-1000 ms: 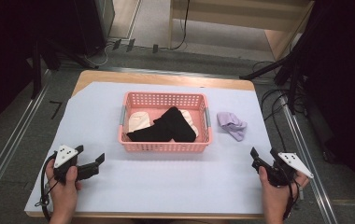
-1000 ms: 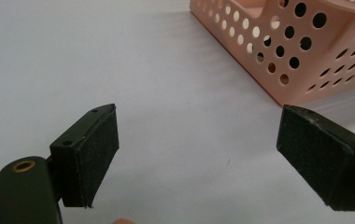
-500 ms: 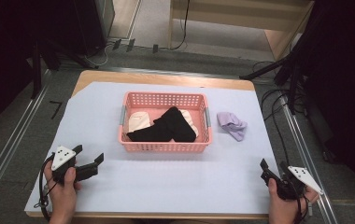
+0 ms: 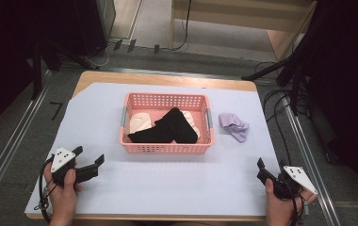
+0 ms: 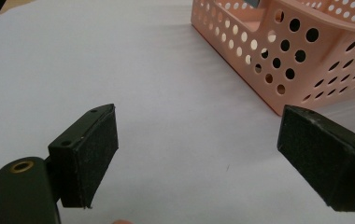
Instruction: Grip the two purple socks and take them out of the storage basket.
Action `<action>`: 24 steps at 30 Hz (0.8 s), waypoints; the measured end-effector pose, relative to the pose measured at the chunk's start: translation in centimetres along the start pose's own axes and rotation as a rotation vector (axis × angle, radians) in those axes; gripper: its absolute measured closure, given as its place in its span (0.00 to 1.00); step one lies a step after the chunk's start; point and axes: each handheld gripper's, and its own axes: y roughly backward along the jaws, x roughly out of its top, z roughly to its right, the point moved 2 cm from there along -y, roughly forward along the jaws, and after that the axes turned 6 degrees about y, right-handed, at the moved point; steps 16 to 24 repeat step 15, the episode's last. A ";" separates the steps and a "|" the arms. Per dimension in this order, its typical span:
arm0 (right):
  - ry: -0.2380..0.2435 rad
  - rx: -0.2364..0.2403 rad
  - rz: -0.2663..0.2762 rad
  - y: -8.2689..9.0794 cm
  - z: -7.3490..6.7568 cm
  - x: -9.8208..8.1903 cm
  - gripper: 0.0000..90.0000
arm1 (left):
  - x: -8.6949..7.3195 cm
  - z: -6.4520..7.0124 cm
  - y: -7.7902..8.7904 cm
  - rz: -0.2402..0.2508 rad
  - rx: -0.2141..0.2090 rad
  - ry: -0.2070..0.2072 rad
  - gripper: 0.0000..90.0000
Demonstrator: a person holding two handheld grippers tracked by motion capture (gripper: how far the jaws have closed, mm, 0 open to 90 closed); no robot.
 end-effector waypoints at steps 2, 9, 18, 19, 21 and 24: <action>-0.003 -0.014 -0.009 -0.1 0.0 0.0 0.17 | 0.0 0.0 0.0 0.003 -0.008 -0.001 0.15; 0.003 -0.029 -0.015 -0.1 0.0 0.0 0.18 | -0.1 0.0 0.3 0.026 -0.029 -0.011 0.10; -0.015 -0.029 -0.025 -0.2 0.0 0.0 0.18 | -0.1 0.0 0.7 0.071 -0.020 -0.006 0.00; -0.015 -0.029 -0.025 -0.2 0.0 0.0 0.18 | -0.1 0.0 0.7 0.071 -0.020 -0.006 0.00; -0.015 -0.029 -0.025 -0.2 0.0 0.0 0.18 | -0.1 0.0 0.7 0.071 -0.020 -0.006 0.00; -0.015 -0.029 -0.025 -0.2 0.0 0.0 0.18 | -0.1 0.0 0.7 0.071 -0.020 -0.006 0.00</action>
